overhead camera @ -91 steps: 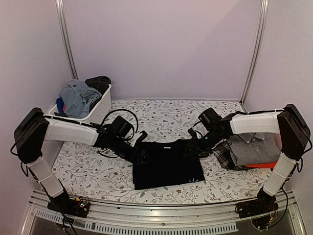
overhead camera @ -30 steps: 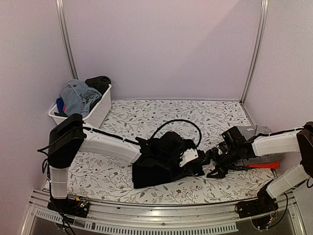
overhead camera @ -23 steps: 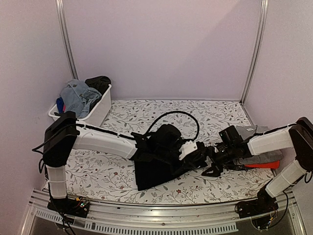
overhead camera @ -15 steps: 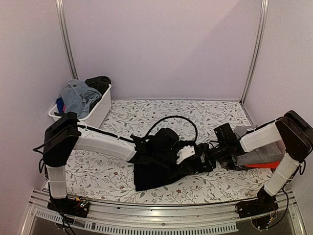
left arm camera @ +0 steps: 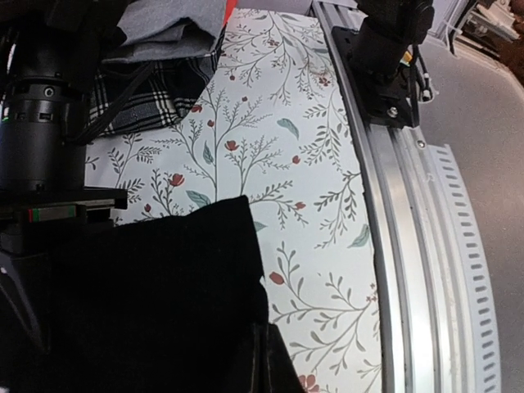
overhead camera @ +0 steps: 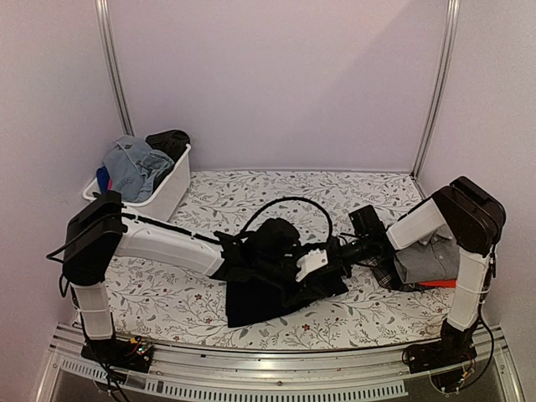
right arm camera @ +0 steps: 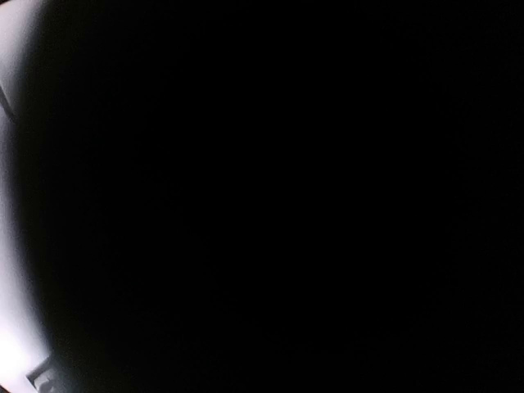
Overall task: Fold and stack the mixed laundry pile
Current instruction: Pass from the left arm to the right
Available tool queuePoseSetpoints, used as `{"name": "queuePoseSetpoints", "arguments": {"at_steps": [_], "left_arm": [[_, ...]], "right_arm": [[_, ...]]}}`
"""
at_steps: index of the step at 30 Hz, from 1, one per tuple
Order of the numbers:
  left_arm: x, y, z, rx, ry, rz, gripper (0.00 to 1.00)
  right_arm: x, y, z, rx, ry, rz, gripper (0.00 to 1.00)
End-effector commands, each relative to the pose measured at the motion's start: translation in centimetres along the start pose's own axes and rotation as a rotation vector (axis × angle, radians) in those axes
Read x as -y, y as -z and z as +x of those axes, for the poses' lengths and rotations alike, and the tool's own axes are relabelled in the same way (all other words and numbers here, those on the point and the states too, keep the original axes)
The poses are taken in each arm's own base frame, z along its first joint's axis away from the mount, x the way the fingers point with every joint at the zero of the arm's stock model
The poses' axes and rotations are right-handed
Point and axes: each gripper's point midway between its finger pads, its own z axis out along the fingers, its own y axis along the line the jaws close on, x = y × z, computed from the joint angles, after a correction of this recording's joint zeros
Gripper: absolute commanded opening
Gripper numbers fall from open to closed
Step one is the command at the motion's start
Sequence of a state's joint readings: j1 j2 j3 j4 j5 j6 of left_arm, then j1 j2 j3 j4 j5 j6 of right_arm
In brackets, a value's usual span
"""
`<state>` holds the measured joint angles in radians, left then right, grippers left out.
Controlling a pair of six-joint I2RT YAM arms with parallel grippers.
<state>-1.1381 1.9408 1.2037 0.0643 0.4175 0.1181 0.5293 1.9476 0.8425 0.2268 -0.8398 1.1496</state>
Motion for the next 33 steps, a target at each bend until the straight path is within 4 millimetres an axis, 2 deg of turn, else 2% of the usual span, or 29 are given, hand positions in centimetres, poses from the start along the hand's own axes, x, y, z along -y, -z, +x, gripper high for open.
{"name": "queuePoseSetpoints", "arguments": {"at_steps": [1,2,3,4,5,6,10,11,13,19,22,28,33], "left_arm": [[-0.2,1.3,-1.5,0.046,0.000,-0.015,0.00],[-0.6,1.5,-1.4,0.044,0.006,-0.030,0.03],[-1.1,1.6,-1.3,0.044,0.011,-0.046,0.11],[-1.5,1.7,-1.2,0.038,0.018,-0.061,0.30],[-2.0,1.9,-1.3,0.034,0.030,-0.074,0.37],[-2.2,2.0,-1.4,0.030,0.039,-0.081,0.48],[-3.6,3.5,-2.2,0.037,0.094,-0.115,0.67],[-4.0,4.0,-2.3,0.041,0.108,-0.131,0.80],[-5.0,5.0,-1.8,0.031,0.134,-0.175,0.98],[-6.8,7.2,0.9,-0.015,0.220,-0.214,1.00],[-6.7,7.4,2.0,-0.034,0.235,-0.210,0.99],[-6.5,7.0,2.8,-0.069,0.246,-0.188,1.00],[-6.6,6.7,2.9,-0.091,0.239,-0.184,1.00]], "right_arm": [[1.6,0.1,-0.5,0.034,-0.016,0.112,0.17],[1.7,0.5,-0.3,0.036,-0.015,0.141,0.13],[1.7,1.0,-0.1,0.039,0.005,0.173,0.07],[1.0,1.7,0.1,0.046,0.022,0.189,0.02],[1.1,2.2,0.5,0.044,0.032,0.218,0.00],[0.6,2.8,0.6,0.047,0.044,0.240,0.00],[0.0,5.7,1.6,0.068,0.135,0.369,0.00],[-0.5,6.7,1.9,0.081,0.150,0.391,0.00],[-0.5,8.6,2.5,0.100,0.175,0.474,0.00],[-3.1,14.9,3.3,0.216,0.270,0.660,0.00],[-4.8,17.8,3.5,0.284,0.303,0.716,0.00],[-5.6,21.8,4.0,0.379,0.343,0.812,0.00],[-5.5,26.7,3.7,0.497,0.336,0.930,0.00]]}}
